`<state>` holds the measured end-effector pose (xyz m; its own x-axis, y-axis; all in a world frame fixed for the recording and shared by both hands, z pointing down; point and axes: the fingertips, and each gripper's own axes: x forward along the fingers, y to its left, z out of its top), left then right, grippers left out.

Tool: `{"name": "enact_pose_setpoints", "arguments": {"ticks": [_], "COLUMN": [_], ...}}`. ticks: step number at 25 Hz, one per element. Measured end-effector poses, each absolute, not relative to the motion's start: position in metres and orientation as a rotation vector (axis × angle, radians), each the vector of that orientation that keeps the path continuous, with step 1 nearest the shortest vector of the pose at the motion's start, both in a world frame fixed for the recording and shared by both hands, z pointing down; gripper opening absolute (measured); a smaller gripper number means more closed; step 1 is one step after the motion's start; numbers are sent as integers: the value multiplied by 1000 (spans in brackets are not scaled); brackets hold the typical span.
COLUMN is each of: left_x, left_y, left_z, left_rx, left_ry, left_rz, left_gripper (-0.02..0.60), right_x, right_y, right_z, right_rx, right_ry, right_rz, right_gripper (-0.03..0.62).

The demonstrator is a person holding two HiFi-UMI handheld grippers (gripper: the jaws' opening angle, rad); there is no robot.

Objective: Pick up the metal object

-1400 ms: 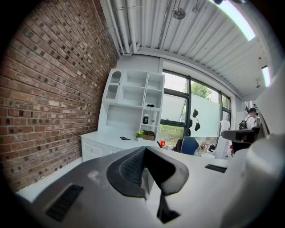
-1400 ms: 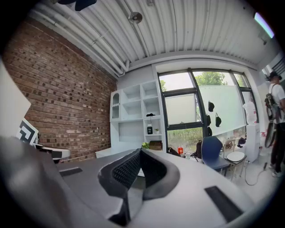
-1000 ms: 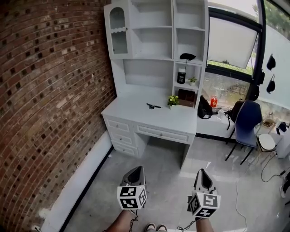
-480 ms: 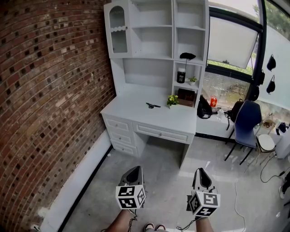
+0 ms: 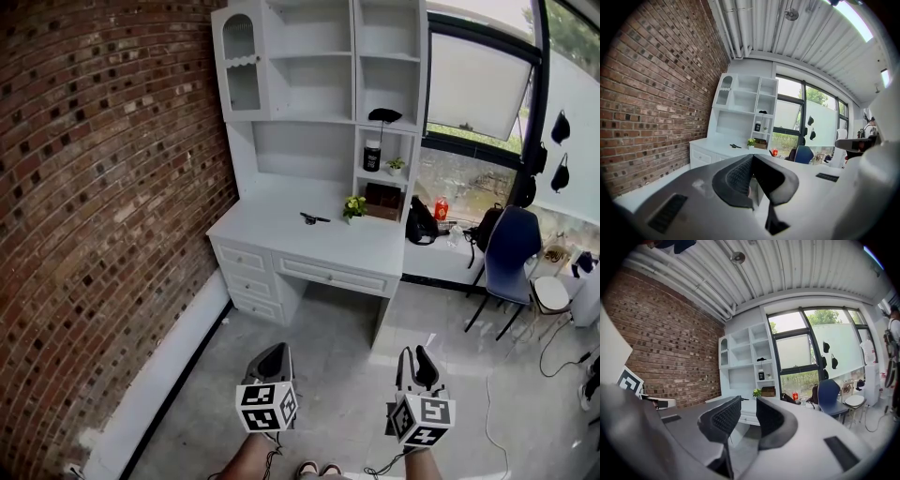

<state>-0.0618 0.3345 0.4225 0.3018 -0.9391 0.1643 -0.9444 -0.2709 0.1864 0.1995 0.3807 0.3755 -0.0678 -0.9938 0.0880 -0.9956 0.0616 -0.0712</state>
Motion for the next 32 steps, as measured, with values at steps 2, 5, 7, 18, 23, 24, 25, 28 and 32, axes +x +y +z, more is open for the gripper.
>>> {"name": "enact_pose_setpoints", "arguments": {"ticks": [2,5,7,18,23,24,25,28,32], "left_x": [-61,-57,-54,-38,-33,-32,-33,-33,-30], "left_y": [334,332,331,318,302,298,293,278,250], "left_z": [424,425,423,435,432,432,432,436,438], "left_rx": [2316,2307,2301,2259,2258,2260,2261,2262,2270], "left_ry": [-1728,-1741,-1754,-1790,-1797,-1798,-1799,-1797,-1784], "left_rz": [36,43,45,90,89,87,87,88,85], "left_gripper": [11,11,11,11,11,11,11,11,11], "right_x": [203,210,216,243,256,257,259,261,263], "right_y": [379,376,373,349,332,328,324,309,284], "right_z": [378,382,383,404,410,411,412,415,417], "right_rx": [2133,2127,2122,2073,2072,2075,2078,2087,2093], "right_ry": [-2276,-2278,-2281,-2291,-2279,-2276,-2274,-2267,-2255], "right_rz": [185,198,208,271,308,311,314,314,318], "right_gripper": [107,109,109,107,104,104,103,103,100]}}
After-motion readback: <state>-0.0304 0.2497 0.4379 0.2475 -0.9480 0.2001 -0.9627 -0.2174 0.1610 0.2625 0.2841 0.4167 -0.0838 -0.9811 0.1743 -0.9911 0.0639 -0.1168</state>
